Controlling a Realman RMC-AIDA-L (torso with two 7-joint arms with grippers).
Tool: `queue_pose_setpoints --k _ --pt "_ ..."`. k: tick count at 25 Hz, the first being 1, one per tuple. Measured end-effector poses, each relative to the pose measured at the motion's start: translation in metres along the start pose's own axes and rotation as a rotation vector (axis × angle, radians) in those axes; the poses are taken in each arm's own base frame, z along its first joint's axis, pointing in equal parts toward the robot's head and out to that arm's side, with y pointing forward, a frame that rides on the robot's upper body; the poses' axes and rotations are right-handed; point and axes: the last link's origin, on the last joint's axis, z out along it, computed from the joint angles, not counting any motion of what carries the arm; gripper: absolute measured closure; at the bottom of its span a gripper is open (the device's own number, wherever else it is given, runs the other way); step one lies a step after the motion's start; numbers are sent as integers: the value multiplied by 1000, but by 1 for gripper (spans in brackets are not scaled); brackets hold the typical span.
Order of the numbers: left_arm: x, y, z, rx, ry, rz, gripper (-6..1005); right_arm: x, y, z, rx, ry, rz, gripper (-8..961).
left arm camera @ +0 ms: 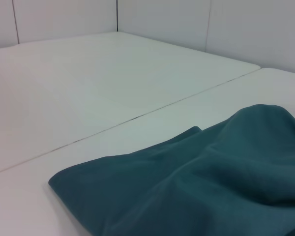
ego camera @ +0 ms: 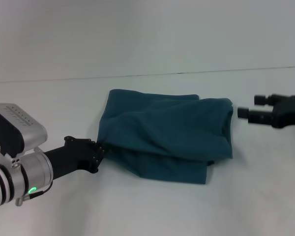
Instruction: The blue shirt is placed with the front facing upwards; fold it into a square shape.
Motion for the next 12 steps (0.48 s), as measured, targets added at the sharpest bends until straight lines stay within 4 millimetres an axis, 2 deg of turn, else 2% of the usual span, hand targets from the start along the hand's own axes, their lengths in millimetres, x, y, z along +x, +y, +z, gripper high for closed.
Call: queue_pose_setpoints --k 12 --pt "0 2 1 -7 0 5 947 23 13 -9 -63 323 10 127"
